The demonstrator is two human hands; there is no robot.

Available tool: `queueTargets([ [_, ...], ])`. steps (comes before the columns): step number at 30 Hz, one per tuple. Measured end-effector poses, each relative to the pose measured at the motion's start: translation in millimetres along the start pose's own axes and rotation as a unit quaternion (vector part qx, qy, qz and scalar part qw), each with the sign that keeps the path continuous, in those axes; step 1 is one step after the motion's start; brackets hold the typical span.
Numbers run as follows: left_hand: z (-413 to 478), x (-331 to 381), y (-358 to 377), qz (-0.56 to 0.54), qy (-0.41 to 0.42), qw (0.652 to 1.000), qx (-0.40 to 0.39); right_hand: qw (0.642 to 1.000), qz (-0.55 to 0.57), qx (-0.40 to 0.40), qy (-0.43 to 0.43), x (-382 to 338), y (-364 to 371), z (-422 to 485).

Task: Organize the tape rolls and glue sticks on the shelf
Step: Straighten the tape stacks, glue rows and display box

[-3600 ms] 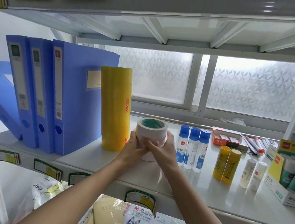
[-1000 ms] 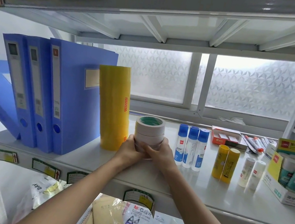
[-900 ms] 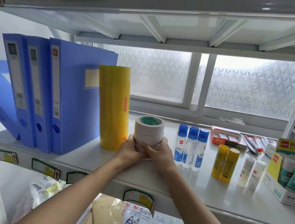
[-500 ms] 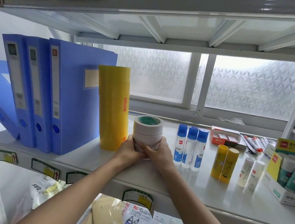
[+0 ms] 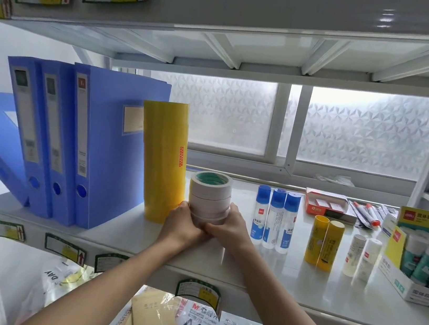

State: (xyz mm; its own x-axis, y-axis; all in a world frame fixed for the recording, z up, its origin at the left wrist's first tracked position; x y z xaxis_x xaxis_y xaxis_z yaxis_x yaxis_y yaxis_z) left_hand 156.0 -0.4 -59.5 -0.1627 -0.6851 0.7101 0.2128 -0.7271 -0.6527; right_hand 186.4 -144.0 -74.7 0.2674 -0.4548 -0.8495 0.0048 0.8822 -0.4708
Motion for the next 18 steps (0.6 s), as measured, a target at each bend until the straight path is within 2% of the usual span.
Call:
queueTargets([
  [5,-1.7,1.9,2.0,0.029,-0.013,0.999,-0.015,1.000,-0.001,-0.015,0.005,-1.8,2.9,-2.4],
  [8,-4.7,6.3,-1.8,0.104,-0.038,0.992,-0.058,1.000,-0.015,-0.014,0.019,-5.6,2.2,-11.3],
  [10,-11.3,13.0,-5.7,0.200,-0.044,0.972,-0.119,0.998,-0.046,-0.034,0.030,-12.7,-0.9,-23.2],
  [13,-25.9,29.1,-12.9,0.347,-0.038,0.915,-0.203,0.977,-0.153,-0.135,0.062,-23.8,-12.8,-51.3],
  [16,-37.7,58.5,-9.8,0.386,-0.005,0.887,-0.253,0.943,-0.241,-0.221,0.065,-33.8,-42.7,-79.3],
  [18,-39.9,85.7,-7.2,0.389,0.020,0.884,-0.259,0.935,-0.270,-0.223,0.053,-47.0,-76.1,-90.5],
])
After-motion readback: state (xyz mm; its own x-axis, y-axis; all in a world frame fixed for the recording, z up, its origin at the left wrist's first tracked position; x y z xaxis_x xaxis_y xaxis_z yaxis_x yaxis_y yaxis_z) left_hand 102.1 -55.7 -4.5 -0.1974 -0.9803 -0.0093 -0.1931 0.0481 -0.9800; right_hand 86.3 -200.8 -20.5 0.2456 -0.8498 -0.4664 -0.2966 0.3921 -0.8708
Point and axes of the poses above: each hand's wrist, its own z-axis towards the middle knuckle, its own y-axis out of the palm, x = y × z, the point moved 9 cm from there along z, towards the middle knuckle, and after that the axes turned 6 degrees about -x, right-handed, at the moved point
